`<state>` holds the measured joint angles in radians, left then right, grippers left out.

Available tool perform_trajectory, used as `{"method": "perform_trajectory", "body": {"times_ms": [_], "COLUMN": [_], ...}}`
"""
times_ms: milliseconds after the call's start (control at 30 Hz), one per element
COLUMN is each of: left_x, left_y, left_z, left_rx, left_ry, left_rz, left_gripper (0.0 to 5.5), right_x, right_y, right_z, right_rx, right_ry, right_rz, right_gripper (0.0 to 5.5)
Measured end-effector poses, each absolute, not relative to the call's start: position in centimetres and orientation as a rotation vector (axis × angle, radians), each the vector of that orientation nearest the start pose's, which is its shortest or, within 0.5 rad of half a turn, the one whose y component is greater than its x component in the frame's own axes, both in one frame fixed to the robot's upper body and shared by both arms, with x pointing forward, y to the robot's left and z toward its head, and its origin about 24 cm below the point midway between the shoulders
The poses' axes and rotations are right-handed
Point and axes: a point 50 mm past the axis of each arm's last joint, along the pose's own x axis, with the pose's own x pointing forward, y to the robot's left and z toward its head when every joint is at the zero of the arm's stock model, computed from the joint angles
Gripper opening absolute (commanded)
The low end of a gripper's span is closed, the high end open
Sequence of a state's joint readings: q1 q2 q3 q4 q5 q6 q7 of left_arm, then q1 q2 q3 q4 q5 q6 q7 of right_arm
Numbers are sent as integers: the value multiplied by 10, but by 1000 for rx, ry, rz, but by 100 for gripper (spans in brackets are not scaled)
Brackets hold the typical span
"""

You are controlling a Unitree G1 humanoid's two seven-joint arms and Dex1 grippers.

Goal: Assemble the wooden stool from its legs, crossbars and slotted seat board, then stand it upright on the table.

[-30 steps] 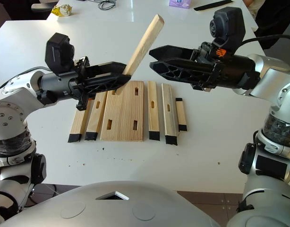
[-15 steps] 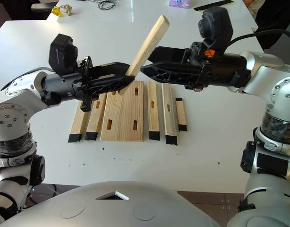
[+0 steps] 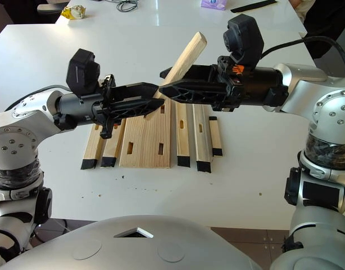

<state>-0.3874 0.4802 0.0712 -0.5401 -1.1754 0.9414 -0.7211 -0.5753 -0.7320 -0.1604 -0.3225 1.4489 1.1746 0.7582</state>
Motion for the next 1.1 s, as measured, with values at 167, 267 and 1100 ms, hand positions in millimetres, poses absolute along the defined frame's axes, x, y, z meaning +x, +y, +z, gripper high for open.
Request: {"method": "perform_trajectory", "body": {"times_ms": [167,267,1100], "left_x": [216,216,226], "left_y": [114,114,136], "left_z": [203,202,160], "left_rx": [-333,-331,-208], "left_ry": [45,48,223], "left_rz": [-1507,-1510,-1307], "left_gripper": [130,130,346], "right_x": [231,231,253], "right_y": [-154,-154,-194], "right_z": [237,237,198], "right_rx": [340,327,-265], "right_ry": [254,258,245], "right_rz": [1540,1539,1196], "right_gripper": [132,132,132]}}
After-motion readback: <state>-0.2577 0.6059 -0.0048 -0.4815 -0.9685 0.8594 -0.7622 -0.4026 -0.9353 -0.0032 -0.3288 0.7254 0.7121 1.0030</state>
